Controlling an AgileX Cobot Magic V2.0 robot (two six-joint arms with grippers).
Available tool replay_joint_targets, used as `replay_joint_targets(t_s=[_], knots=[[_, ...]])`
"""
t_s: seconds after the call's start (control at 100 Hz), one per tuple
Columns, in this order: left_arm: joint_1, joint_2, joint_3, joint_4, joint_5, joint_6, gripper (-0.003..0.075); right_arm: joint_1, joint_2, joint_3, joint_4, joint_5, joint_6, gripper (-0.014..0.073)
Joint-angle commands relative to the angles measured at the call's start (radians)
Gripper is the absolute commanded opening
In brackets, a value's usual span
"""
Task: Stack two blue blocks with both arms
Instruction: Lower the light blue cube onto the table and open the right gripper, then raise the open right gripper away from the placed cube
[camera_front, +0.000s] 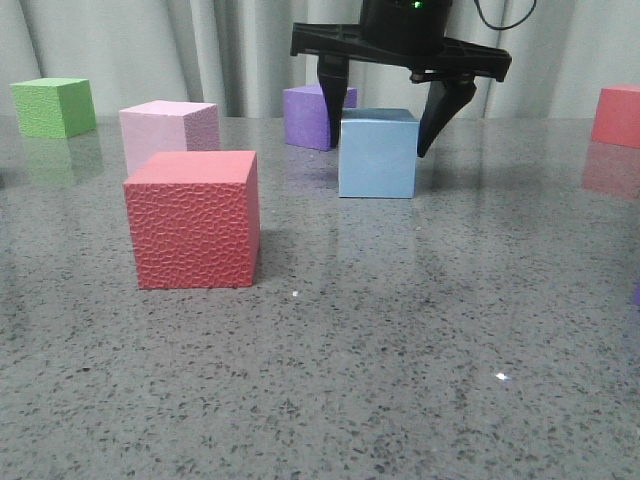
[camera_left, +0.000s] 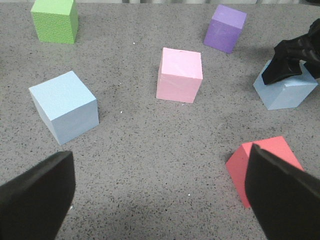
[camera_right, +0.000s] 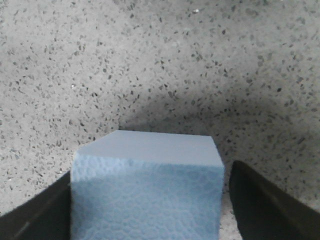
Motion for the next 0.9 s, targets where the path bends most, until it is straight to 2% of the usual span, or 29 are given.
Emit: replay_joint_targets(t_s=[0.0,0.27,0.6,0.89], knots=[[-0.009,0.004,-0.036,-0.028,-0.063,-0.009,0.0652,-0.002,-0.055,-0.028,0.004,-0.029,-0.018,0.0601],[-0.009,0.004,-0.036,-0.028,-0.063,-0.009,0.0652,-0.002,-0.058,-0.045,0.016,-0.024,-0.027,0.0601],[-0.009,0.004,-0.036,-0.021,-0.063,-0.009,0.0652,-0.002,-0.058,-0.226,-0.046,0.102,-0.030,0.0601],[-0.009,0.004,-0.036,-0.008,-0.063,-0.009,0.0652,-0.004,-0.058,-0.332,-0.057,0.160,-0.107,0.0601]])
